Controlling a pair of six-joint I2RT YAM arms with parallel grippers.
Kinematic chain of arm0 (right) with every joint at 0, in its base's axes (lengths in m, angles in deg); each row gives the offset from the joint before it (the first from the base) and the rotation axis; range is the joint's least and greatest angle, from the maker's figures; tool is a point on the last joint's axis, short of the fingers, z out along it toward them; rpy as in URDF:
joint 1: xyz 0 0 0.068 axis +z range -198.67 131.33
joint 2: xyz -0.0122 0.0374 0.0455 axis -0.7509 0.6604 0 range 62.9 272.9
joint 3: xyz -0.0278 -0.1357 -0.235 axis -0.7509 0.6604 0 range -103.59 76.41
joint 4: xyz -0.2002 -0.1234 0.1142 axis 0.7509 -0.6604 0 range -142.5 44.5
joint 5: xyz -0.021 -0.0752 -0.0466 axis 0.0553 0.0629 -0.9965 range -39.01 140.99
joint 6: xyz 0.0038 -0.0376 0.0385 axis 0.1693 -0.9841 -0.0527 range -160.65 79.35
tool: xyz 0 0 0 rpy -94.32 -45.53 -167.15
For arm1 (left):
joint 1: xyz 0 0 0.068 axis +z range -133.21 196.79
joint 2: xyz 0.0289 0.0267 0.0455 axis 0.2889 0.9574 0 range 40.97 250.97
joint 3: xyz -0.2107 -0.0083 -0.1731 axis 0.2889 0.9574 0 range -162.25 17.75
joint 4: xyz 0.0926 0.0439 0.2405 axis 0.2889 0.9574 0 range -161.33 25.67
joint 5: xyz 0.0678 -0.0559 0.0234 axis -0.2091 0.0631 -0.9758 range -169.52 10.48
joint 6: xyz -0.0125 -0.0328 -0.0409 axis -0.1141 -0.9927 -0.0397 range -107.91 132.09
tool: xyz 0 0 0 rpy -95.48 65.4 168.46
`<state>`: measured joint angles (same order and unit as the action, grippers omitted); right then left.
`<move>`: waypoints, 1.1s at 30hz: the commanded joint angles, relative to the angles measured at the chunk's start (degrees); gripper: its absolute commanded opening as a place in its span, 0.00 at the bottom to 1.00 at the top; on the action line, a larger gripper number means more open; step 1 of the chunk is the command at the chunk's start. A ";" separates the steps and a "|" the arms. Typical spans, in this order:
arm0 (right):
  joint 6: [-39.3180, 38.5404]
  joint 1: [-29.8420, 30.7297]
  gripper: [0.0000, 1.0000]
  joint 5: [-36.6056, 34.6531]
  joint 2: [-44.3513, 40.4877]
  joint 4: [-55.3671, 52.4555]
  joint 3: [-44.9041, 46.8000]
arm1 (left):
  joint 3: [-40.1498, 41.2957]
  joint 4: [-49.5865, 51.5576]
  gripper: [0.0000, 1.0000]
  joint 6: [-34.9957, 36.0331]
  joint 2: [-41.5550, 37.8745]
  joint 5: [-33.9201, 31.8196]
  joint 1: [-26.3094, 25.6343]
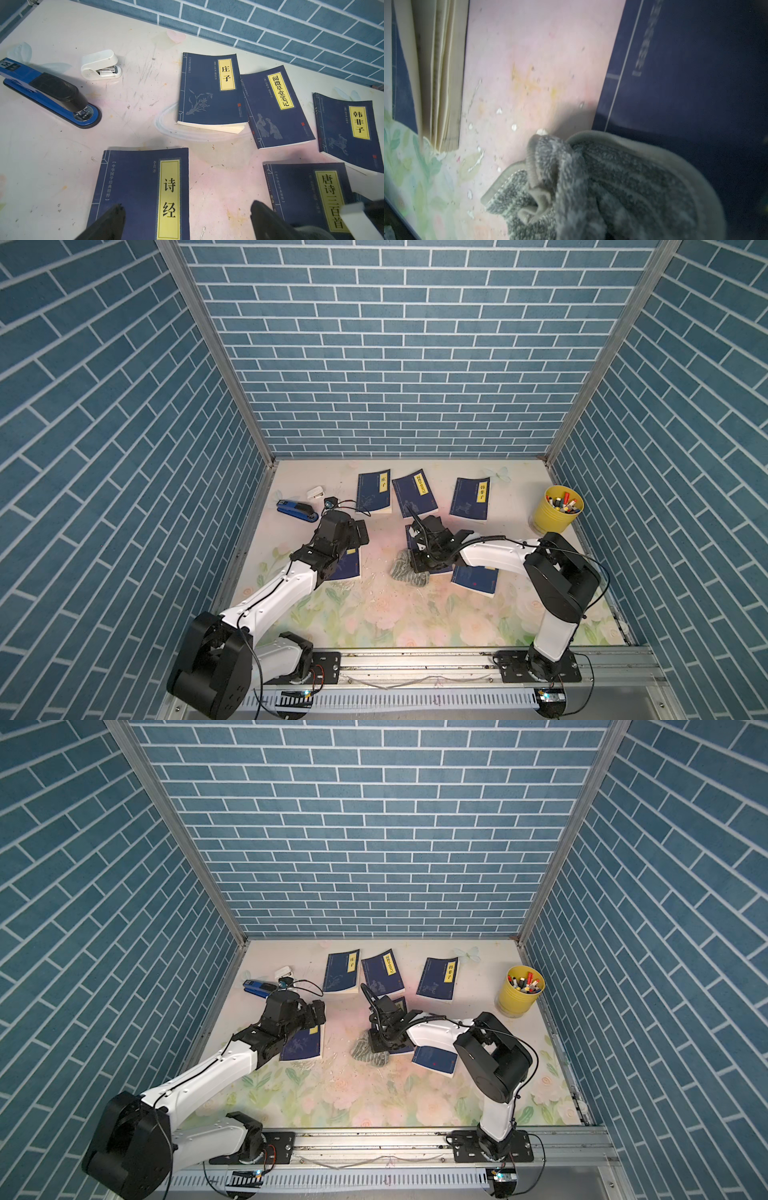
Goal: Wipe the cover of the book
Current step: Wipe the dirt from the cover of the book.
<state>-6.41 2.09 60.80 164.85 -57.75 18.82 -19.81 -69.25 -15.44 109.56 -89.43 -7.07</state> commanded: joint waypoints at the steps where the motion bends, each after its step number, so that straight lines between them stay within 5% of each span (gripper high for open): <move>1: 6.02 1.18 0.00 -1.79 1.09 -7.40 6.52 | -0.67 -0.51 1.00 0.02 0.26 0.34 0.33; 11: 2.12 -1.18 0.00 -2.25 2.95 -9.28 2.95 | -0.65 0.33 1.00 -0.23 -0.73 -0.33 0.32; 18: -5.17 -9.66 0.00 0.26 15.11 -12.57 -13.13 | -1.38 1.75 1.00 0.18 -2.16 0.16 0.38; 24: -8.22 -10.58 0.00 0.65 21.37 -18.17 -26.00 | -0.96 2.13 0.99 0.28 -2.86 -0.27 0.41; 28: -8.01 -10.41 0.00 1.01 19.87 -17.79 -24.04 | -0.93 1.96 1.00 0.46 -2.38 -0.25 0.45; 33: -6.81 -9.14 0.00 0.42 11.04 -15.12 -10.93 | -1.19 1.69 1.00 1.18 -1.46 -0.27 0.48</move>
<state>-12.62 -8.29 63.64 177.48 -64.81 0.47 -19.83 -68.17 -15.25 107.71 -89.34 -7.05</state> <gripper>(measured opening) 0.111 0.996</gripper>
